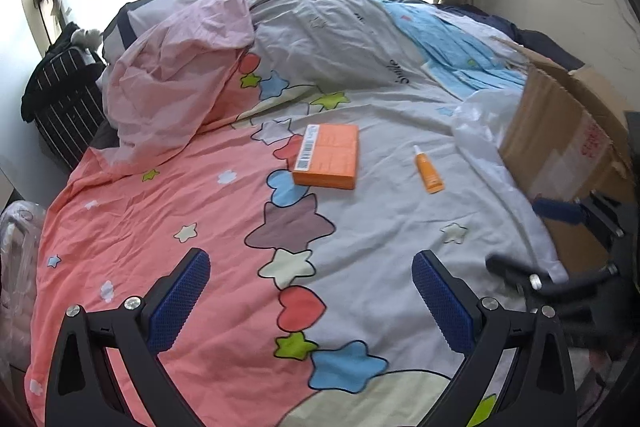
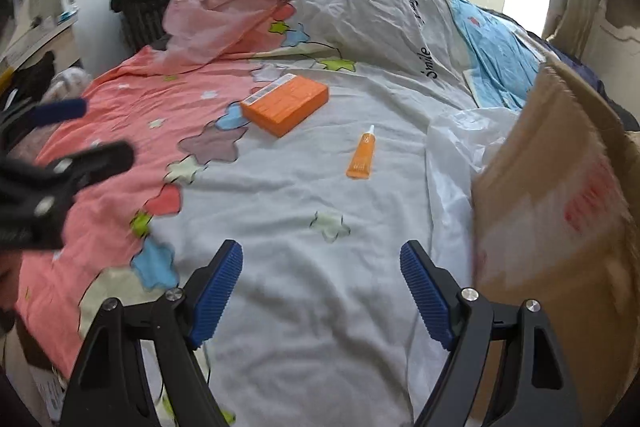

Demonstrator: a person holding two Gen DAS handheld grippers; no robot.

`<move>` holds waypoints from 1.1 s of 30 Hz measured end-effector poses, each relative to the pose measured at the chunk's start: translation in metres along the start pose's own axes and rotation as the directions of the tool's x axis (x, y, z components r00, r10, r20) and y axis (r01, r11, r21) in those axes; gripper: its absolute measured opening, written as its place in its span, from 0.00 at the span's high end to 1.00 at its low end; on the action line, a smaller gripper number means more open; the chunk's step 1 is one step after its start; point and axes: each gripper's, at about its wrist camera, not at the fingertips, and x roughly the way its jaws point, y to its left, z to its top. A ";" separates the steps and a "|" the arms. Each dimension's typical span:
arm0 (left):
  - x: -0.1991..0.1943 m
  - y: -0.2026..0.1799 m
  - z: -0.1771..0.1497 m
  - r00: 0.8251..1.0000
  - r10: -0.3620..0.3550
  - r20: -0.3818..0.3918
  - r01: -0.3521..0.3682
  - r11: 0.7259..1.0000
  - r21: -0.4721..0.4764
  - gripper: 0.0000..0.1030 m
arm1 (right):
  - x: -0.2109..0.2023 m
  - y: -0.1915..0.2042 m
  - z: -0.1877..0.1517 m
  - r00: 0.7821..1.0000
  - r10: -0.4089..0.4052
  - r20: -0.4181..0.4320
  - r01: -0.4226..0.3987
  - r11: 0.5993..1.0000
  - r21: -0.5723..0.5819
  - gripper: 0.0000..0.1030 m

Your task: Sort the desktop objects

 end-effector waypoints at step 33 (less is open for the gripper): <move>0.105 0.051 0.024 0.994 -0.027 -0.103 0.021 0.998 -0.055 0.00 | 0.121 -0.040 0.116 0.995 0.064 -0.071 -0.050 0.982 0.185 0.24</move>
